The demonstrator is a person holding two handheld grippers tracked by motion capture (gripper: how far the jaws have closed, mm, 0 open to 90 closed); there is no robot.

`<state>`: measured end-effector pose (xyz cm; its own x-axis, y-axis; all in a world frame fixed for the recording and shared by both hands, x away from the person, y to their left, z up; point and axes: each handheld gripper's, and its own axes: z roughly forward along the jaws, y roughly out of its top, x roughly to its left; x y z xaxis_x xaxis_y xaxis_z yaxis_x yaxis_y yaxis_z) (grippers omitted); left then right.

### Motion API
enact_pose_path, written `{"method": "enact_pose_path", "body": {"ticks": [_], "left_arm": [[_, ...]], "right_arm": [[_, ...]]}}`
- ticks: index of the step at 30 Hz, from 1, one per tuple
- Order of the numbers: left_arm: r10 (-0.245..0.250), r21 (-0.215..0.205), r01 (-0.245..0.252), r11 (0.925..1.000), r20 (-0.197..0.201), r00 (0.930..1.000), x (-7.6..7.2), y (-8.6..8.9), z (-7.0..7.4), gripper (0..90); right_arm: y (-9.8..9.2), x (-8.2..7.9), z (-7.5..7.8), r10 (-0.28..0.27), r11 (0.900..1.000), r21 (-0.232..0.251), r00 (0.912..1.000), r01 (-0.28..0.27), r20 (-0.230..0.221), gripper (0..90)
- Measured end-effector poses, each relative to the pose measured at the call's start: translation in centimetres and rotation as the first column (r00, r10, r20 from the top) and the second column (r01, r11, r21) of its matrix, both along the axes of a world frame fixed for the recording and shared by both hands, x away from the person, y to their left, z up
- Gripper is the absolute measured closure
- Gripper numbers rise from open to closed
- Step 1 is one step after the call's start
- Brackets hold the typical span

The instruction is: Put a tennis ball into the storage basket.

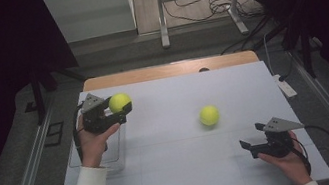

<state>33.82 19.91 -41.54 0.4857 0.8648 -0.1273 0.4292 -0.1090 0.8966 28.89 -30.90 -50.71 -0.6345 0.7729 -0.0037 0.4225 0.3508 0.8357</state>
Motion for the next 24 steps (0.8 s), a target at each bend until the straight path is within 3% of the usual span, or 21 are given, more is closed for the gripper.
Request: {"method": "enact_pose_path", "body": {"ticks": [11,19,24], "left_arm": [[0.031,-0.001,-0.031,0.9995,-0.006,0.9995,0.3,1.0,-0.1,26.3],[0.083,-0.006,-0.083,0.9965,-0.031,0.9961,0.9,2.3,-0.3,26.3],[0.107,0.013,-0.106,0.9942,-0.048,0.9931,1.3,2.9,0.0,26.3]], "right_arm": [[0.0,0.0,0.0,-0.003,1.000,-0.003,1.0000,0.003,-0.001,12.5],[-0.1,-0.3,0.1,0.003,1.000,0.015,1.0000,-0.003,0.005,12.5],[-0.1,-0.3,0.2,0.000,1.000,0.020,1.0000,0.000,0.006,12.5]]}}
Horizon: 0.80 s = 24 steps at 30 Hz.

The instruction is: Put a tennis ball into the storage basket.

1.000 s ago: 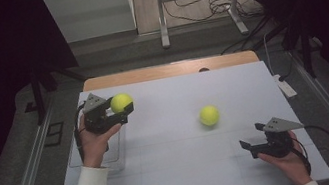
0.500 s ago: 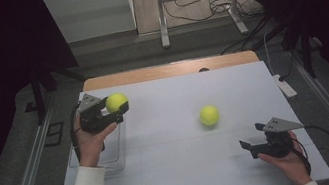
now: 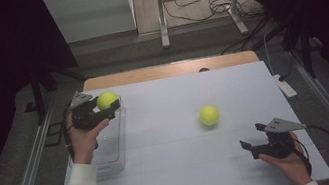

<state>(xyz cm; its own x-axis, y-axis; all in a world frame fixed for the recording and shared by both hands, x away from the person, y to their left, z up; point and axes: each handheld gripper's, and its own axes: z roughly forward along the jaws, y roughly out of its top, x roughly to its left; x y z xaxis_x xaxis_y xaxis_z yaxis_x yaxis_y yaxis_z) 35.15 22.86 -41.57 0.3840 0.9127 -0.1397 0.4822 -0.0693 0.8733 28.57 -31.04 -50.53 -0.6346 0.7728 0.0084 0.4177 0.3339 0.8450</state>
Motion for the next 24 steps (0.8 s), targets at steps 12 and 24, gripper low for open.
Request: {"method": "enact_pose_path", "body": {"ticks": [12,24], "left_arm": [[0.051,0.012,-0.051,0.9986,-0.027,0.9983,0.7,1.2,0.1,26.3],[0.113,0.037,-0.111,0.9931,-0.068,0.9913,2.4,3.0,-0.3,26.3]], "right_arm": [[0.0,-0.1,0.0,0.003,1.000,0.005,1.0000,-0.003,0.004,12.5],[0.0,0.0,0.0,0.000,1.000,0.002,1.0000,0.000,-0.001,12.6]]}}
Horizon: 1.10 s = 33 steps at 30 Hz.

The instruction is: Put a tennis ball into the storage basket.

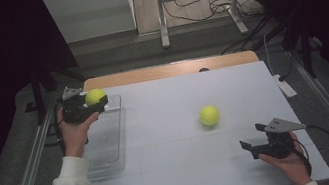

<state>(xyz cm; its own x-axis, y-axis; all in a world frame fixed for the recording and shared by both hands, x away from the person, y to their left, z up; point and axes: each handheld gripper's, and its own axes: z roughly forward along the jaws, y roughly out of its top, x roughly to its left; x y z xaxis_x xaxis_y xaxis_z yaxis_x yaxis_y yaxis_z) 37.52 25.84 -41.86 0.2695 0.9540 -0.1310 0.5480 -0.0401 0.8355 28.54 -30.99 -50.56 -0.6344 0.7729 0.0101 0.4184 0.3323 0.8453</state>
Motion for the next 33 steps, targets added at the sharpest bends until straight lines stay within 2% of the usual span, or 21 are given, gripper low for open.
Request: {"method": "enact_pose_path", "body": {"ticks": [9,12,20,23,25,33], "left_arm": [[0.033,0.015,-0.032,0.9994,-0.038,0.9987,1.0,0.7,-0.8,26.3],[0.046,0.013,-0.045,0.9989,-0.058,0.9972,1.5,1.1,-1.2,26.3],[0.075,0.042,-0.071,0.9966,-0.095,0.9927,2.3,1.7,-2.0,26.3],[0.082,0.049,-0.077,0.9958,-0.105,0.9911,2.5,1.8,-2.1,26.3],[0.084,0.070,-0.076,0.9947,-0.117,0.9896,2.6,1.9,-2.2,26.3],[0.081,0.085,-0.069,0.9939,-0.137,0.9874,2.9,1.9,-2.6,26.3]], "right_arm": [[0.0,0.0,-0.1,-0.002,1.000,-0.001,1.0000,0.002,-0.001,12.5],[0.0,0.0,-0.1,-0.001,1.000,-0.003,1.0000,0.001,-0.004,12.6],[0.0,0.0,-0.1,-0.003,1.000,-0.003,1.0000,0.003,-0.006,12.6],[0.0,0.0,-0.1,-0.003,1.000,-0.004,1.0000,0.003,-0.006,12.6],[0.0,0.0,-0.1,-0.004,1.000,-0.007,1.0000,0.004,-0.007,12.6],[0.0,0.0,-0.1,-0.005,1.000,-0.008,1.0000,0.005,-0.007,12.6]]}}
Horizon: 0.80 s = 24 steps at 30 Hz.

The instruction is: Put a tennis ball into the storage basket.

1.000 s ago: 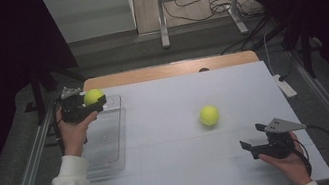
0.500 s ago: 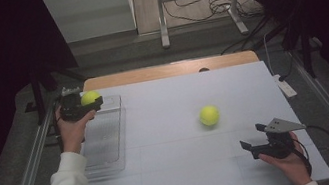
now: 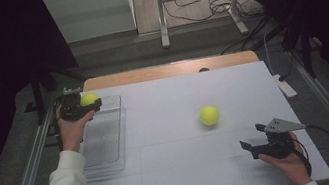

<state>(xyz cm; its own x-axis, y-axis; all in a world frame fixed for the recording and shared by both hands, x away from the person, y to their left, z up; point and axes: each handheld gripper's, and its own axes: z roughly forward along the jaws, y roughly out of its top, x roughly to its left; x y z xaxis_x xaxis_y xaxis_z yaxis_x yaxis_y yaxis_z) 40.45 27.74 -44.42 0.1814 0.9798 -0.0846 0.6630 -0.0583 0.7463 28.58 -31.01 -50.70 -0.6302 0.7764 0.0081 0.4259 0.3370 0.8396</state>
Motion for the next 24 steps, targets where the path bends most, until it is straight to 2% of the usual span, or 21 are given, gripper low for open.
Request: {"method": "enact_pose_path", "body": {"ticks": [12,15,24], "left_arm": [[0.003,0.012,-0.002,0.9999,-0.037,0.9993,0.4,0.0,-0.8,26.3],[-0.006,0.026,0.008,0.9996,-0.054,0.9985,0.5,0.0,-1.1,26.2],[-0.020,0.030,0.023,0.9993,-0.088,0.9959,0.6,0.1,-1.7,26.3]], "right_arm": [[0.0,0.0,0.0,-0.001,1.000,0.001,1.0000,0.001,0.001,12.7],[0.0,0.0,0.0,-0.002,1.000,0.000,1.0000,0.002,0.000,12.7],[0.1,0.0,0.0,0.000,1.000,0.001,1.0000,0.000,0.000,12.7]]}}
